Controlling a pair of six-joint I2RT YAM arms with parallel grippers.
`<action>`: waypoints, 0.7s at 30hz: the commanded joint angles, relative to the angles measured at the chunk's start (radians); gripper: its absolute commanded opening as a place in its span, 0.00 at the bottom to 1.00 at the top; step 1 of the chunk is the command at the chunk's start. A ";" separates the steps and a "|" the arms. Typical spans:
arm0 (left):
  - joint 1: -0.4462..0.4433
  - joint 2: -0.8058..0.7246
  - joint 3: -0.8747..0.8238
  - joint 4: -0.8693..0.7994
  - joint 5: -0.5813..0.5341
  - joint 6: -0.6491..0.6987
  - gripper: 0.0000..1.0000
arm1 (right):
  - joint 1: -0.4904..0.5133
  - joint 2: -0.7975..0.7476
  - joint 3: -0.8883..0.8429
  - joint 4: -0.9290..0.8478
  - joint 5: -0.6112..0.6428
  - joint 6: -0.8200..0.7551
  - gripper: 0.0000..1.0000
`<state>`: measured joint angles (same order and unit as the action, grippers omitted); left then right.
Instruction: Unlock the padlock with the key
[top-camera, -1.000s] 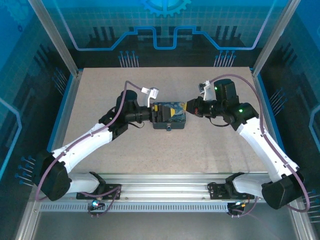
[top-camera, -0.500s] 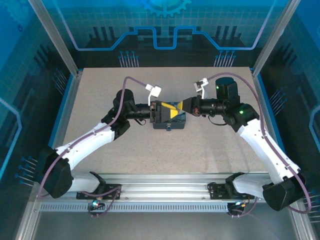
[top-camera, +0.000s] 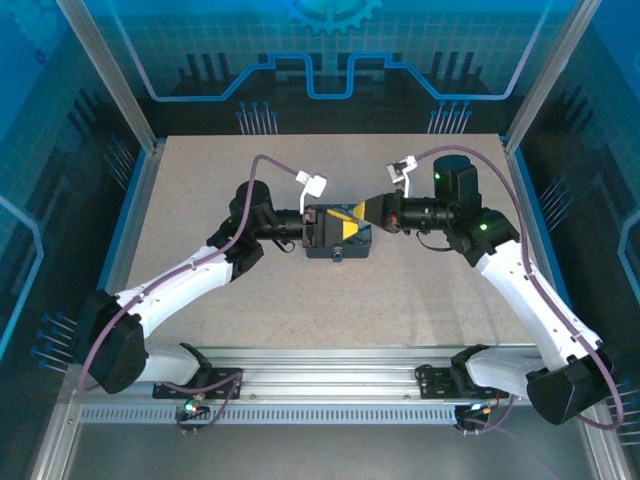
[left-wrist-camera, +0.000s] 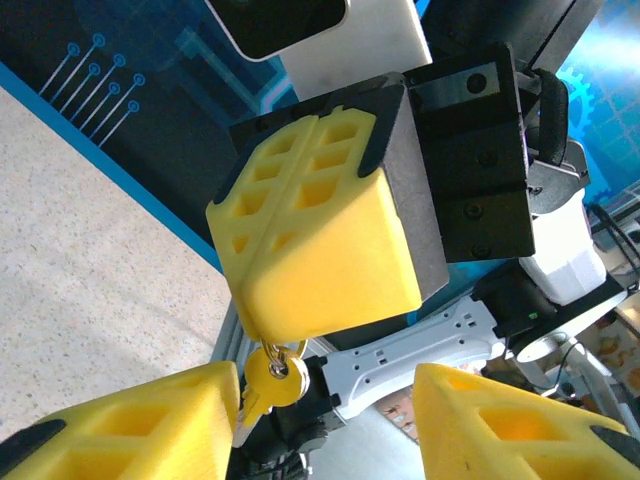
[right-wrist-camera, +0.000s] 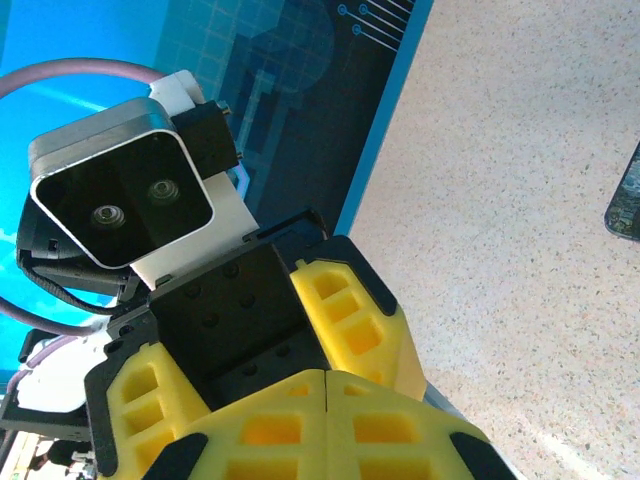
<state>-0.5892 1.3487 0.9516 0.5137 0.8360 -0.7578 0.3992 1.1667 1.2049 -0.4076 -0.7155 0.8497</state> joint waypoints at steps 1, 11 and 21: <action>-0.004 -0.013 -0.004 0.005 0.017 0.026 0.46 | 0.009 -0.020 -0.012 0.021 -0.022 0.008 0.00; -0.004 -0.030 -0.005 -0.052 0.009 0.061 0.26 | 0.001 -0.023 -0.020 0.012 -0.024 0.004 0.00; -0.002 -0.048 -0.009 -0.110 -0.005 0.099 0.12 | -0.006 -0.024 -0.015 -0.012 -0.028 -0.012 0.01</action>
<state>-0.5900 1.3380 0.9493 0.4320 0.8345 -0.7010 0.3985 1.1591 1.1942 -0.4099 -0.7158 0.8490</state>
